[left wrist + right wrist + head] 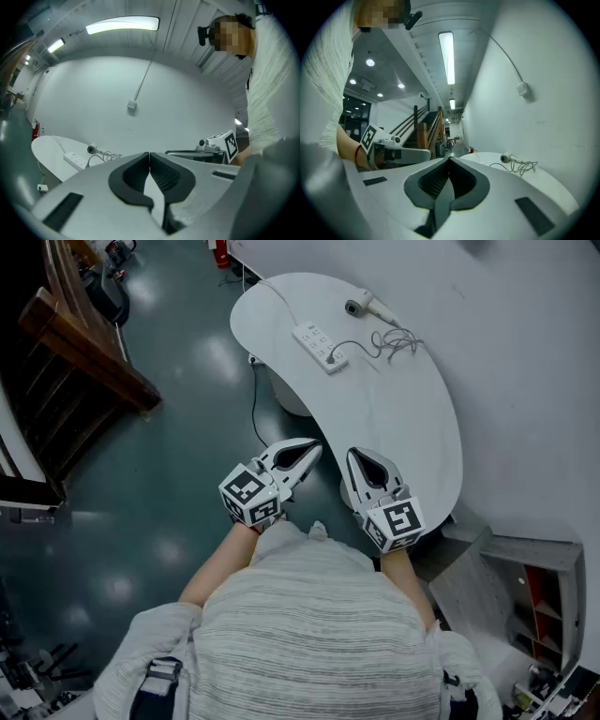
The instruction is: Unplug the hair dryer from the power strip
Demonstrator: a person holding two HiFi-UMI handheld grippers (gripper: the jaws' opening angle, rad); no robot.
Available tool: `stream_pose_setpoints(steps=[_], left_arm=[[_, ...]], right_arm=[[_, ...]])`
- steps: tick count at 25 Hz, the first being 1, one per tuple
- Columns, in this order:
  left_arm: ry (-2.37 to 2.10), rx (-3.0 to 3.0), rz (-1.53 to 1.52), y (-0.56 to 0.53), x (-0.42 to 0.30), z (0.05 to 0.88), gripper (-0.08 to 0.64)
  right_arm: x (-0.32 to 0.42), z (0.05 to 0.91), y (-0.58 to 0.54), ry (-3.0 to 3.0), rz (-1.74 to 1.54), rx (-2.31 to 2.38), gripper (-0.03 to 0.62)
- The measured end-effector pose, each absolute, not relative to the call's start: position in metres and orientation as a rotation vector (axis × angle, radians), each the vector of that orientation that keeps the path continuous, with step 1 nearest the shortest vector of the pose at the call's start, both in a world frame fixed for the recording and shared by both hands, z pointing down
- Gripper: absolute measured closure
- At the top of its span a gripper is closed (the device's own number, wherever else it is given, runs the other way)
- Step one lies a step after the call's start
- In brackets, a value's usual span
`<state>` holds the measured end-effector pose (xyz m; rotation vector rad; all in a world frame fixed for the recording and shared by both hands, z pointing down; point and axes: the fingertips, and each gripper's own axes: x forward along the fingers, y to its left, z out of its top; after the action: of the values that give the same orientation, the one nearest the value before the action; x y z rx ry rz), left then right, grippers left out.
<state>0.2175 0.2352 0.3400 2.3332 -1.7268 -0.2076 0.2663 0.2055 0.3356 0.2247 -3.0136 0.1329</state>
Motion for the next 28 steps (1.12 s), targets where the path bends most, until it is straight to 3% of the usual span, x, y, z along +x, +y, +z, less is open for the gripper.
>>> stream_pose_setpoints(steps=[28], left_arm=[[-1.74,2.306,-0.213,0.246,0.2,0.339,0.551]], right_arm=[[0.24,0.334,0.215,-3.039,0.154,0.114,0.565]])
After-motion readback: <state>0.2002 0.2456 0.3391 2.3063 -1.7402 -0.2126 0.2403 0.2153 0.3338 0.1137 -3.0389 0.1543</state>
